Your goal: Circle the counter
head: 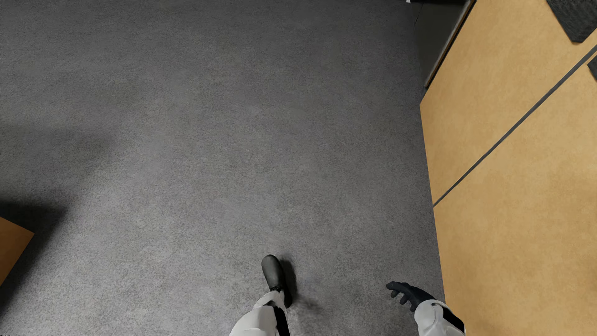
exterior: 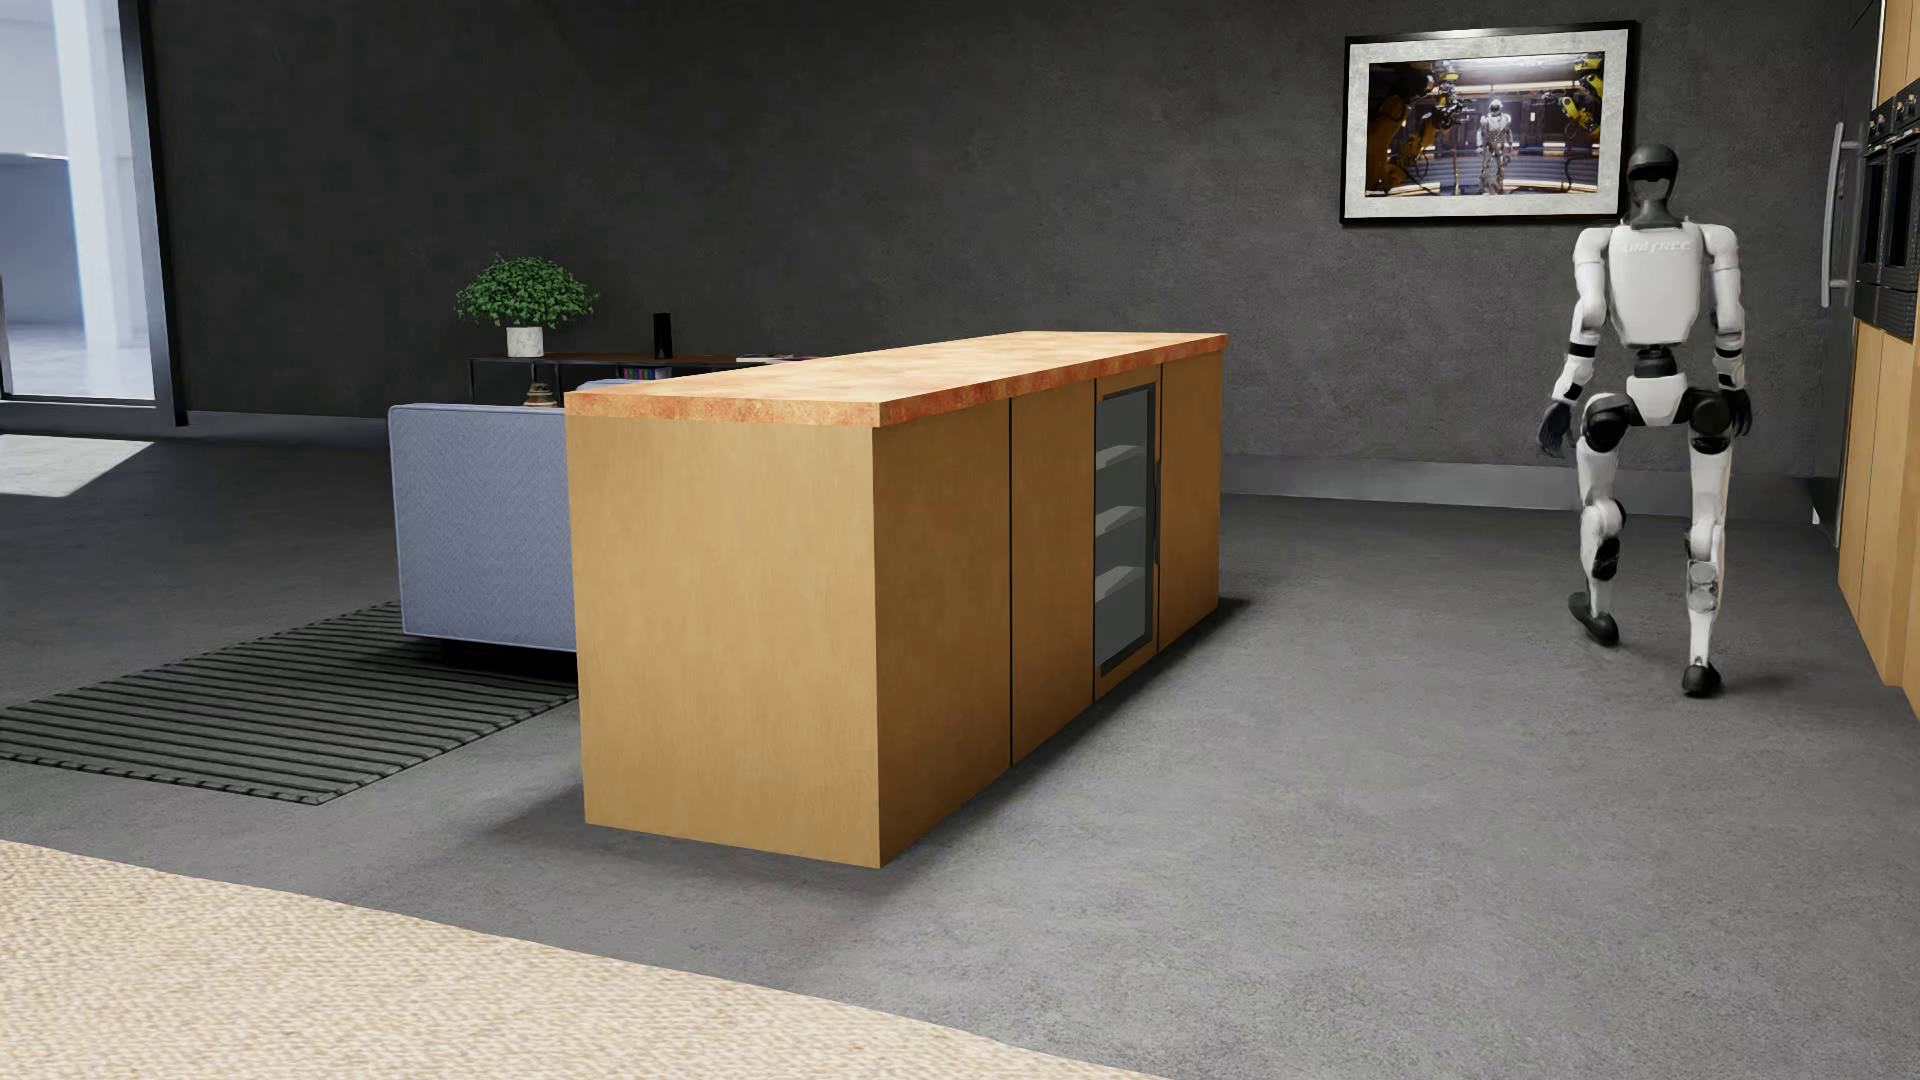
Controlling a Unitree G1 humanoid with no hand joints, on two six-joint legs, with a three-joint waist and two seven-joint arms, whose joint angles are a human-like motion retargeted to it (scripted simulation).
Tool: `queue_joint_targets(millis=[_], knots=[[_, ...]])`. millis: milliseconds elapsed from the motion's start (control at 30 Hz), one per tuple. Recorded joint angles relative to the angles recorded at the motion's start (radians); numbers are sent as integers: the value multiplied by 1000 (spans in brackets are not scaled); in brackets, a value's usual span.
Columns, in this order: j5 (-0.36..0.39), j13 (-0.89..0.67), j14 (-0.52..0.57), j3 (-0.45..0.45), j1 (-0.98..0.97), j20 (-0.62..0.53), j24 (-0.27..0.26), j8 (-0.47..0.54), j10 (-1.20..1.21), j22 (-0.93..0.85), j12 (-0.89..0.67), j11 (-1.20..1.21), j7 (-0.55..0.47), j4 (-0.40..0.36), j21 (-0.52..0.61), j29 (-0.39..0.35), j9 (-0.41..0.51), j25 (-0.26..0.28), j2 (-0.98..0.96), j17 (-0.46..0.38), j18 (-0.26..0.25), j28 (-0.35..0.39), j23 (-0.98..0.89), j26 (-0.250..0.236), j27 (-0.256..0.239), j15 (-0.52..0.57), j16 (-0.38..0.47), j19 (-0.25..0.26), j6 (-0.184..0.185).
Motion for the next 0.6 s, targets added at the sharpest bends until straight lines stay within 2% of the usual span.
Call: queue_joint_targets(millis=[67, 100, 133, 167, 200, 233, 267, 300, 333, 367, 400, 433, 467, 500, 533, 567, 600], knots=[[-5, 26, 80, -4, -13, -49, 97, -76, 138, 14, -23, 35, 101, -1, -26, -12, -3, 17, 78, -12, 99, -43, -9, -26, 17, -40, 12, 25, -5], [-18, 52, 71, 3, -5, -44, 120, -93, 212, -2, -41, 72, 103, -8, -37, -22, -3, 25, 118, -9, 219, -44, -11, -34, 25, -16, 6, 33, -14], [-40, 78, 126, 10, 31, -10, 114, -94, 253, -45, -46, 140, 121, -14, -36, -17, -6, 28, 140, -6, 333, -3, 0, -20, 25, 47, -19, 37, -25], [-76, 104, 109, 20, 52, 34, 79, -84, 310, -92, -54, 264, 116, -25, -34, 3, -7, 26, 124, -6, 371, 53, 14, -7, 34, 150, -59, 18, -41], [-128, 138, 51, 27, 73, 79, 20, -76, 374, -128, -76, 448, 98, -52, -35, 19, -6, 17, 81, -6, 373, 111, 22, -1, 51, 259, -101, -4, -59], [-178, 175, 2, 28, 102, 102, -33, -54, 407, -141, -115, 646, 76, -94, -33, 30, -4, 3, 11, -1, 373, 142, 25, -3, 56, 344, -127, -19, -78], [-199, 211, -35, 23, 142, 111, -79, -4, 414, -135, -171, 816, 48, -143, -36, 38, -3, -7, -75, 12, 372, 139, 28, 9, 58, 422, -140, -53, -95], [-211, 244, -61, 16, 193, 94, -82, 41, 401, -98, -241, 944, 12, -194, -39, 42, -2, -11, -160, 31, 372, 120, 30, 10, 60, 372, -134, -62, -108], [-213, 272, -78, 6, 249, 24, -22, 89, 375, -51, -318, 1036, -32, -245, -38, 47, -1, -18, -243, 45, 371, 70, 30, 3, 59, 321, -115, -92, -118], [-228, 293, -91, -6, 308, -82, 85, 125, 344, -30, -390, 1088, -85, -291, -37, 48, -2, -23, -320, 60, 370, 8, 28, -13, 57, 319, -92, -106, -126], [-250, 310, -104, -21, 363, -225, 236, 154, 320, -48, -455, 1096, -147, -332, -37, 45, -3, -27, -389, 71, 367, -50, 22, -87, 56, 344, -58, -103, -132], [-265, 325, -121, -38, 411, -361, 397, 176, 306, -112, -515, 1061, -215, -366, -37, 39, -5, -27, -452, 80, 364, -55, 9, -170, 54, 335, -25, -120, -137], [-284, 340, -140, -53, 457, -445, 492, 174, 296, -214, -558, 981, -286, -391, -33, 35, -7, -25, -501, 88, 359, -18, -11, -229, 43, 320, -12, -141, -142], [-301, 355, -163, -66, 500, -479, 485, 162, 293, -326, -580, 862, -353, -409, -30, 28, -8, -21, -537, 90, 353, 41, -31, -269, 31, 315, -22, -149, -146], [-311, 367, -185, -74, 537, -484, 385, 141, 290, -423, -591, 694, -411, -423, -29, 19, -8, -14, -561, 91, 348, 107, -51, -313, 20, 313, -40, -150, -149], [-312, 375, -206, -78, 572, -471, 212, 119, 282, -494, -594, 478, -460, -433, -27, 15, -7, -4, -568, 91, 343, 138, -65, -352, 13, 326, -59, -116, -152], [-278, 375, -222, -80, 610, -456, 10, 132, 260, -547, -593, 227, -499, -435, -14, 16, -7, -9, -562, 85, 339, 140, -71, -380, 11, 355, -69, -107, -154]])
